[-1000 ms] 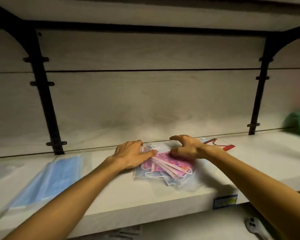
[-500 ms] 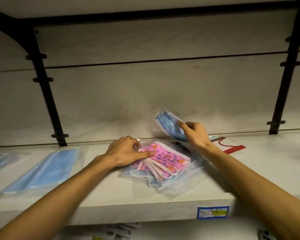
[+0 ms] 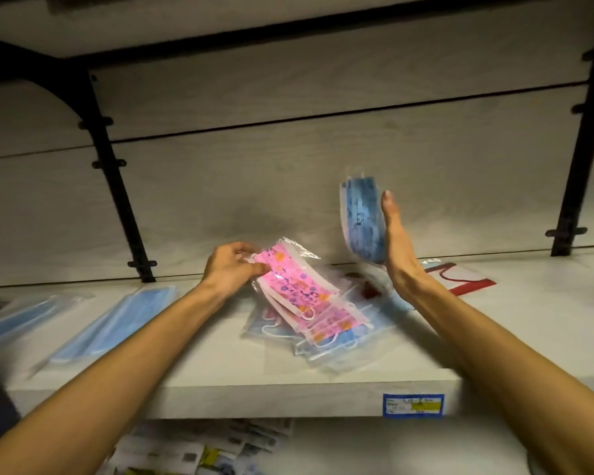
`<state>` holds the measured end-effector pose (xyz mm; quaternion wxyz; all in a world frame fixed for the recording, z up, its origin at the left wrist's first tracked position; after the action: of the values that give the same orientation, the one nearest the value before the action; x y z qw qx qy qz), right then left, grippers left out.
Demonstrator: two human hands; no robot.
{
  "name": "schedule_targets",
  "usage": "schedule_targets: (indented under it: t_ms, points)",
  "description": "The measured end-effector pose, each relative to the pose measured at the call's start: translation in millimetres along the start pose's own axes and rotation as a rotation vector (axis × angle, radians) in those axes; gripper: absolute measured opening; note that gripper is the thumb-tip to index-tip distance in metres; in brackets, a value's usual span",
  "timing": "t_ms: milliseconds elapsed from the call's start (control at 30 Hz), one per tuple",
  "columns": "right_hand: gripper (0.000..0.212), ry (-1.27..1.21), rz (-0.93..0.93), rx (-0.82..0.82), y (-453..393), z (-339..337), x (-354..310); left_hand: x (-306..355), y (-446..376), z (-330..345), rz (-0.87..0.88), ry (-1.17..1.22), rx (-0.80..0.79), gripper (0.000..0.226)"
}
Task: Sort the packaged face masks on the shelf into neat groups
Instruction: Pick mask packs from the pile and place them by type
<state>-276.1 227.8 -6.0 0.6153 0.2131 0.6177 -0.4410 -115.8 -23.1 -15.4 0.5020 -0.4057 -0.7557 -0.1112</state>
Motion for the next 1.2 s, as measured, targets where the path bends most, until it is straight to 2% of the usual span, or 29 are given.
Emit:
schedule_targets:
  t_ms: [67,200,333,500,567,767,833,933,1067,1200]
  points:
    - [0.086,0.072,-0.004,0.028,1.2,-1.9,1.4,-5.4,3.0,-9.4,-0.051,0.064,0.016,0.035]
    - [0.049,0.254,-0.079,0.006,10.5,0.5,2.9,-11.5,17.6,-26.1,-0.098,0.145,0.037,0.051]
    - [0.041,0.293,-0.154,0.039,21.6,9.5,-10.3,-14.9,39.2,-46.4,-0.123,0.27,0.011,0.043]
    - [0.016,0.316,-0.242,0.128,36.6,29.5,-40.5,-12.1,60.6,-86.8,-0.129,0.428,0.008,0.045]
    - [0.016,0.298,-0.252,0.118,44.3,41.2,-49.4,-9.5,68.6,-98.8,-0.127,0.551,-0.03,0.044]
    - [0.015,0.119,-0.148,0.056,72.6,82.8,-59.1,0.8,97.1,-130.8,-0.068,0.879,-0.194,0.017]
    - [0.019,0.023,-0.12,0.028,84.2,102.0,-61.6,4.1,112.1,-147.8,-0.034,0.904,-0.212,0.022]
    - [0.011,-0.035,-0.125,-0.011,104.9,134.0,-65.9,6.8,140.5,-180.0,0.033,0.882,-0.197,0.043]
    - [0.014,-0.094,-0.119,-0.067,134.0,185.1,-64.6,-4.0,179.5,-228.1,0.066,0.856,-0.117,0.036]
    - [0.01,-0.101,-0.134,-0.151,169.4,250.7,-58.1,-33.7,214.6,-278.8,0.072,0.774,-0.114,0.034]
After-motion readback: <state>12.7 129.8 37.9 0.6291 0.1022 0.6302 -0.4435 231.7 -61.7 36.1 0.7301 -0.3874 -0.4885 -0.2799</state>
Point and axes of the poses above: each hand's wrist, its own y-axis away from the middle knuckle, its own z-axis out of the palm, x = y × z, the point moved 6 cm from there along -y, towards the middle knuckle, and after that the axes turned 5 degrees about -x, right-handed, at the moved point
